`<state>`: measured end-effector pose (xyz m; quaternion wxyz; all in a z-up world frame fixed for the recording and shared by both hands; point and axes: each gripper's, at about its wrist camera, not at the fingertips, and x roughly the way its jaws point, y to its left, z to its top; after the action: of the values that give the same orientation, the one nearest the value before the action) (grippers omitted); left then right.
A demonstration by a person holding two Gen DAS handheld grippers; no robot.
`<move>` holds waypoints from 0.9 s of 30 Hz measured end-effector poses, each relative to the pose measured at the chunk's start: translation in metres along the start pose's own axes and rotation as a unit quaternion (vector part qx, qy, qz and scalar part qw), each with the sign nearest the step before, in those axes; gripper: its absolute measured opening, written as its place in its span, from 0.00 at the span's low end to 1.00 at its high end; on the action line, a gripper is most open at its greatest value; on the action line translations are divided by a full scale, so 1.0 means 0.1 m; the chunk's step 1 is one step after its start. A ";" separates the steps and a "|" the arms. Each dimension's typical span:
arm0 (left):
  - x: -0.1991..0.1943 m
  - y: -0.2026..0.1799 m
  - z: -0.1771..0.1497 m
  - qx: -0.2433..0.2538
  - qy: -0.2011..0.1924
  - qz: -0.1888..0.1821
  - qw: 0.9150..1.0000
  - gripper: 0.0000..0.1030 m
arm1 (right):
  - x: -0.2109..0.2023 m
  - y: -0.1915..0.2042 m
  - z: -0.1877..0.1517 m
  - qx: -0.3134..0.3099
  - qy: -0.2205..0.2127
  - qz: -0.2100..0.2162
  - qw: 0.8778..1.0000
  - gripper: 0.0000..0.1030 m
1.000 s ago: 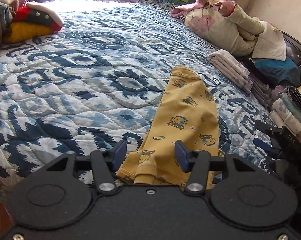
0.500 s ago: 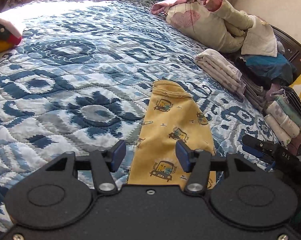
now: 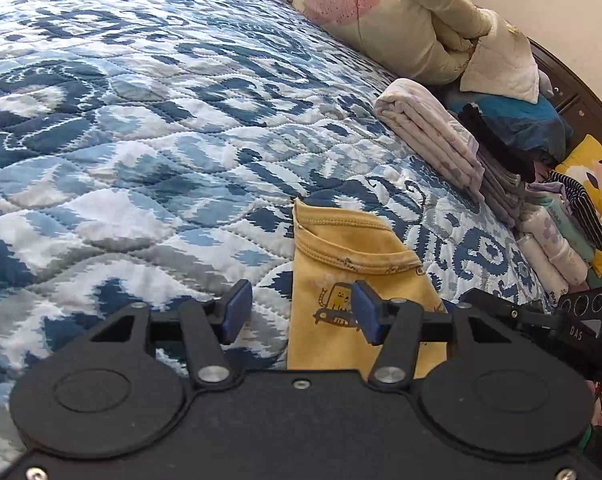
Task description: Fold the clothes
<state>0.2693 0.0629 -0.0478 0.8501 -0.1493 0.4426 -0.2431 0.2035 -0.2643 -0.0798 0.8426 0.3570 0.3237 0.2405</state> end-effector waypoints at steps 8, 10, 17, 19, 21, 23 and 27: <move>0.19 -0.10 0.07 0.042 0.003 -0.029 0.999 0.11 | 0.28 0.18 -0.02 -0.053 0.046 0.010 0.998 0.33; 0.13 -0.15 0.07 0.052 -0.005 -0.031 0.998 0.07 | 0.29 0.21 -0.03 -0.060 0.054 0.005 0.997 0.28; -0.43 -0.36 0.14 0.059 -0.061 -0.041 0.996 0.07 | -0.04 0.55 0.06 -0.098 0.022 0.018 0.995 0.19; -0.63 -0.47 0.18 0.070 -0.075 -0.039 0.994 0.06 | -0.11 0.66 0.10 -0.105 0.012 0.021 0.994 0.17; -0.84 -0.60 0.24 0.086 -0.092 -0.033 0.992 0.06 | -0.20 0.81 0.12 -0.118 0.004 0.028 0.993 0.15; -0.99 -0.70 0.31 0.097 -0.108 -0.020 0.989 0.06 | -0.24 0.98 0.17 -0.134 -0.002 0.029 0.991 0.15; -1.19 -0.90 0.56 0.115 -0.139 0.008 0.984 0.06 | -0.29 1.31 0.38 -0.176 -0.014 0.027 0.984 0.13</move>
<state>0.2320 0.0549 0.1072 0.9168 -0.0793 0.2907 -0.2622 0.1884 -0.2170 0.0508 0.8901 0.2146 0.2547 0.3111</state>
